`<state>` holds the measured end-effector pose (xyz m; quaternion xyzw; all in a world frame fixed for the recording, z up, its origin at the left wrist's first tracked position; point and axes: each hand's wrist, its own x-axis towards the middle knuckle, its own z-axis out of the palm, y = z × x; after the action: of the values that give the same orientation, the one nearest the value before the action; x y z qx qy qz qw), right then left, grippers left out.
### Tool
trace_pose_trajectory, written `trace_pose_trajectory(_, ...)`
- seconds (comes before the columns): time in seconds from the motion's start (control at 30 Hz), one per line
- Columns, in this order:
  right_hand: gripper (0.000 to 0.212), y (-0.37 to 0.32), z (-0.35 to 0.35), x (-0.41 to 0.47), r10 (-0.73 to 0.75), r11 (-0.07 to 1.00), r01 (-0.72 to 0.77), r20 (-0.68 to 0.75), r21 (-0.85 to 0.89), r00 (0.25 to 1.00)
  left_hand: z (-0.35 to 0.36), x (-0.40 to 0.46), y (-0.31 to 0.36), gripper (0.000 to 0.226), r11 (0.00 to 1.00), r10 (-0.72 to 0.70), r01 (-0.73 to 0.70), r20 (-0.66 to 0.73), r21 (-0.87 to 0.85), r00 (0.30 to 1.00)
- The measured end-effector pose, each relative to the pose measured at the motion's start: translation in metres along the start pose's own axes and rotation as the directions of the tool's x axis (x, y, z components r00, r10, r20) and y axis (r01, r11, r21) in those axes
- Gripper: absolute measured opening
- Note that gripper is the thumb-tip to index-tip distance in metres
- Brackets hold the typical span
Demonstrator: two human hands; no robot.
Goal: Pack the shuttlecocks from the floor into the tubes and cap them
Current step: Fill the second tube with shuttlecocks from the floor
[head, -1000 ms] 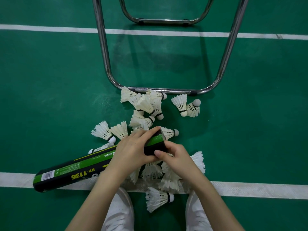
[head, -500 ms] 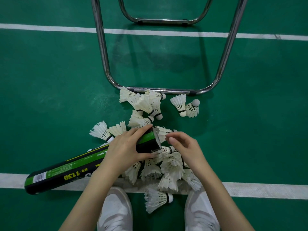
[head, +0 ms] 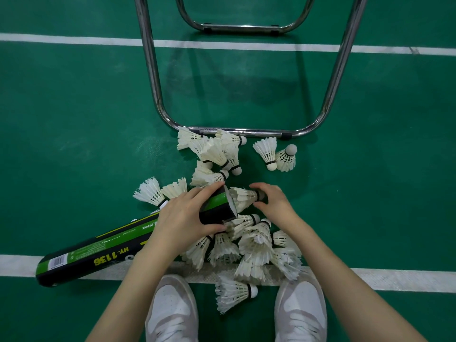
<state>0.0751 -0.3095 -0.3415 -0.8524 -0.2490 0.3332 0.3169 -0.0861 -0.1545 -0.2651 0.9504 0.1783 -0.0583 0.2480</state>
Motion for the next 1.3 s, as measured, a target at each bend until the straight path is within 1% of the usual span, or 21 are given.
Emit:
trace_pose_trajectory(0.1, 0.046, 0.009, 0.001, 0.005, 0.030, 0.995, -0.031, -0.008, -0.097, 1.000, 0.001, -0.001, -0.001, 0.087, 1.000, 0.002, -0.002, 0.000, 0.002, 1.000)
trace_pose_trajectory(0.17, 0.047, 0.013, 0.001, 0.004, 0.057, 0.989, -0.062, -0.036, -0.132, 0.998, 0.001, -0.001, -0.001, 0.087, 1.000, 0.002, -0.002, 0.002, -0.010, 1.000)
trace_pose_trajectory(0.23, 0.052, 0.017, 0.000, -0.001, 0.083, 0.985, -0.092, -0.072, -0.143, 0.994, 0.002, -0.001, -0.001, 0.086, 1.000, 0.000, 0.000, 0.000, -0.015, 1.000)
trace_pose_trajectory(0.3, 0.061, 0.021, 0.001, -0.007, 0.091, 0.981, -0.105, -0.089, -0.164, 0.992, 0.002, -0.001, -0.001, 0.087, 1.000, 0.001, -0.002, -0.010, -0.019, 1.000)
trace_pose_trajectory(0.37, 0.074, 0.022, 0.000, -0.011, 0.086, 0.983, -0.100, -0.093, -0.155, 0.992, 0.002, -0.001, -0.001, 0.086, 1.000, 0.004, -0.004, -0.011, -0.014, 1.000)
trace_pose_trajectory(0.43, 0.078, 0.020, -0.005, -0.011, 0.041, 0.994, -0.052, -0.104, -0.101, 0.994, 0.001, 0.000, 0.000, 0.087, 1.000, 0.005, -0.005, -0.009, -0.008, 1.000)
trace_pose_trajectory(0.53, 0.071, 0.010, -0.015, -0.006, -0.078, 0.997, 0.080, -0.095, 0.017, 0.992, 0.002, 0.000, 0.000, 0.087, 1.000, 0.005, -0.005, -0.007, -0.007, 1.000)
trace_pose_trajectory(0.57, 0.068, 0.007, -0.017, -0.003, -0.112, 0.993, 0.114, -0.078, 0.025, 0.991, 0.002, 0.000, 0.000, 0.087, 1.000, 0.004, -0.004, -0.006, -0.007, 1.000)
trace_pose_trajectory(0.6, 0.064, 0.004, -0.018, 0.000, -0.131, 0.991, 0.131, -0.056, 0.008, 0.990, 0.002, -0.001, 0.000, 0.087, 1.000, 0.004, -0.004, -0.005, -0.009, 1.000)
trace_pose_trajectory(0.67, 0.048, 0.002, -0.019, 0.004, -0.135, 0.989, 0.132, -0.041, -0.064, 0.990, 0.002, -0.001, 0.000, 0.087, 1.000, 0.003, -0.003, -0.004, -0.011, 1.000)
trace_pose_trajectory(0.73, 0.030, 0.004, -0.019, 0.006, -0.127, 0.987, 0.114, -0.116, -0.109, 0.985, 0.002, -0.001, 0.000, 0.087, 1.000, 0.003, -0.003, -0.001, -0.007, 1.000)
trace_pose_trajectory(0.8, 0.021, 0.006, -0.022, 0.003, -0.098, 0.992, 0.079, -0.204, -0.098, 0.974, 0.003, -0.001, 0.000, 0.087, 1.000, 0.006, -0.006, 0.000, -0.002, 1.000)
trace_pose_trajectory(0.83, 0.020, 0.005, -0.024, 0.001, -0.065, 0.996, 0.048, -0.227, -0.079, 0.972, 0.003, -0.001, 0.000, 0.087, 1.000, 0.008, -0.008, -0.001, 0.001, 1.000)
trace_pose_trajectory(0.9, 0.017, 0.002, -0.027, -0.004, 0.002, 0.999, -0.012, -0.229, -0.039, 0.973, 0.004, 0.000, -0.001, 0.087, 1.000, 0.007, -0.007, -0.008, 0.003, 1.000)
trace_pose_trajectory(0.97, 0.014, -0.003, -0.029, -0.008, 0.015, 1.000, -0.018, -0.216, -0.011, 0.976, 0.004, 0.000, -0.001, 0.087, 1.000, 0.006, -0.006, -0.026, -0.003, 1.000)
trace_pose_trajectory(1.03, 0.014, -0.010, -0.031, -0.013, 0.005, 1.000, 0.002, -0.235, 0.031, 0.972, 0.003, 0.000, -0.002, 0.086, 1.000, 0.008, -0.008, -0.043, -0.006, 0.999)
trace_pose_trajectory(1.1, 0.012, -0.019, -0.032, -0.019, 0.032, 0.988, 0.013, -0.283, 0.153, 0.958, 0.002, 0.000, -0.002, 0.086, 1.000, 0.008, -0.008, -0.046, -0.007, 0.999)
trace_pose_trajectory(1.2, 0.007, -0.035, -0.035, -0.030, 0.076, 0.931, 0.057, -0.344, 0.361, 0.936, 0.004, 0.002, -0.001, 0.087, 1.000, 0.002, -0.002, -0.040, 0.011, 0.999)
trace_pose_trajectory(1.3, 0.006, -0.049, -0.032, -0.045, 0.079, 0.859, 0.107, -0.336, 0.501, 0.939, 0.006, 0.004, -0.002, 0.087, 1.000, 0.001, 0.000, -0.045, 0.021, 0.999)
